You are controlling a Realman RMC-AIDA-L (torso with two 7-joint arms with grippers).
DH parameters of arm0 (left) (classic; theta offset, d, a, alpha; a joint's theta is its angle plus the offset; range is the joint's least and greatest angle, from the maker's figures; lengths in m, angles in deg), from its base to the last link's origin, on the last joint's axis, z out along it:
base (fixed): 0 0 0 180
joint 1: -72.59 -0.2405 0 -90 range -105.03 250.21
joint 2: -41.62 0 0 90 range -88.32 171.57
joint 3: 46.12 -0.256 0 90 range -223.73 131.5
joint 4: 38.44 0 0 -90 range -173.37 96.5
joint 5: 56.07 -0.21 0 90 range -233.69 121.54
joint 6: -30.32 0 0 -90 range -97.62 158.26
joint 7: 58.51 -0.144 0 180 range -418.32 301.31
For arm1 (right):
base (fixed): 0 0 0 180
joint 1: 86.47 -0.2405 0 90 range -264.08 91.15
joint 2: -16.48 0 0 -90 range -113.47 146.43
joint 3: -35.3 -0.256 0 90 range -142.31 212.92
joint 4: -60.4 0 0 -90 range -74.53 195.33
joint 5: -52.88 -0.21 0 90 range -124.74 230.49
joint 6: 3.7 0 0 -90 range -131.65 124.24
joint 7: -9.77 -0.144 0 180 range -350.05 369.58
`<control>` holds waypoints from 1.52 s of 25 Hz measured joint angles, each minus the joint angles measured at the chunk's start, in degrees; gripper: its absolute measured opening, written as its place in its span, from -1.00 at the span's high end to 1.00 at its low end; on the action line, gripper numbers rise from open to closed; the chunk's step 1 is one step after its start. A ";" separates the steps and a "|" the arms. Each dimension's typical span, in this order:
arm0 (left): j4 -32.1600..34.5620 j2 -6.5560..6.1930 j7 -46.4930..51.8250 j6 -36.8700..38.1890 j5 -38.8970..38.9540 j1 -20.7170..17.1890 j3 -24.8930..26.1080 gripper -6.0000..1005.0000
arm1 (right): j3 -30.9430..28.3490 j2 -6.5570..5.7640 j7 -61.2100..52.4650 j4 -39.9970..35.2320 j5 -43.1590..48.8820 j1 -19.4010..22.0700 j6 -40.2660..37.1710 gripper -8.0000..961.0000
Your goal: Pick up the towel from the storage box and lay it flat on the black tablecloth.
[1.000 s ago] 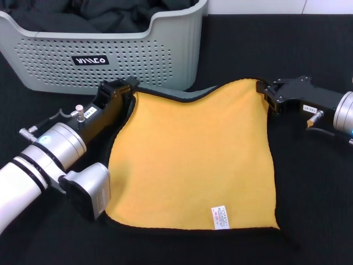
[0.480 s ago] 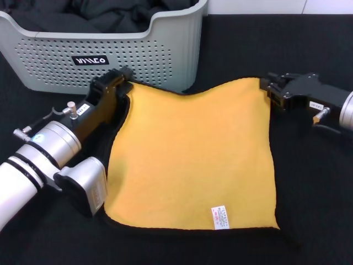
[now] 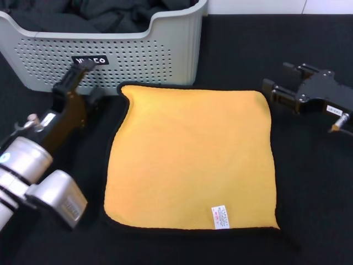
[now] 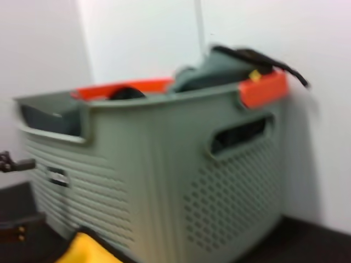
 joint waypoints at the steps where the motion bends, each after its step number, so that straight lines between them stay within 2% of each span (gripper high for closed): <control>1: -0.11 -0.01 0.27 1.08 0.77 -0.73 0.00 -0.38 | -0.44 0.00 1.57 -1.83 -0.04 1.76 3.37 0.04; 2: -0.27 -0.01 0.61 2.12 1.34 -1.47 0.00 -0.47 | -0.67 -0.01 1.91 -2.21 0.04 2.23 4.47 0.00; 6: -0.46 0.04 6.51 6.57 2.51 -5.04 0.01 -0.58 | -2.21 -0.09 3.89 -2.61 0.24 3.50 10.43 -0.18; 8: -0.46 0.05 12.47 9.20 2.89 -6.46 0.00 -0.64 | -3.24 -0.26 5.75 -2.45 0.31 4.23 14.53 -0.46; 9: -0.48 0.01 18.05 11.20 2.99 -7.26 -0.04 -0.66 | -3.55 -0.43 6.37 -2.46 0.34 4.54 16.77 -0.60; 11: -0.48 -0.15 30.12 15.04 2.90 -8.28 -0.27 -0.69 | -3.89 -1.16 6.50 -2.69 0.57 4.87 21.00 -0.70; 14: -0.51 -0.26 49.14 18.79 1.31 -8.69 -0.45 -0.69 | -3.89 -2.92 4.44 -2.98 1.40 4.93 27.97 -0.85; 15: -0.41 -0.44 59.94 20.19 -1.31 -8.60 -0.48 -0.68 | -3.93 -3.63 3.17 -3.37 2.10 4.84 30.80 -0.85; 16: -0.31 -0.53 62.96 20.54 -2.22 -8.52 -0.50 -0.68 | -4.04 -4.22 2.10 -3.90 2.63 4.77 32.85 -0.85; 18: 0.57 -1.71 76.51 22.16 -6.65 -7.60 -0.52 -0.66 | -4.17 -5.24 -0.26 -6.22 3.79 5.17 36.89 -0.85; 21: 1.58 -4.96 97.33 25.84 -14.72 -4.17 -0.57 -0.65 | -4.37 -5.98 -3.09 -11.46 5.56 7.03 40.73 -0.85; 25: 1.63 -9.06 113.75 32.97 -26.23 2.00 -0.33 -0.62 | -4.45 -5.96 -6.43 -17.13 8.27 8.40 41.45 -0.85; 28: 1.83 -10.36 118.52 36.98 -31.60 5.33 -0.25 -0.60 | -4.45 -5.73 -9.30 -21.39 10.81 9.01 41.71 -0.85; 30: 2.88 -10.57 119.71 38.24 -34.21 6.28 -0.23 -0.59 | -4.44 -5.69 -10.99 -23.38 11.89 9.35 41.88 -0.84; 38: 9.48 -11.20 123.43 38.25 -39.41 6.05 -0.04 -0.49 | -5.05 -5.85 -13.02 -24.93 12.43 10.00 42.27 -0.84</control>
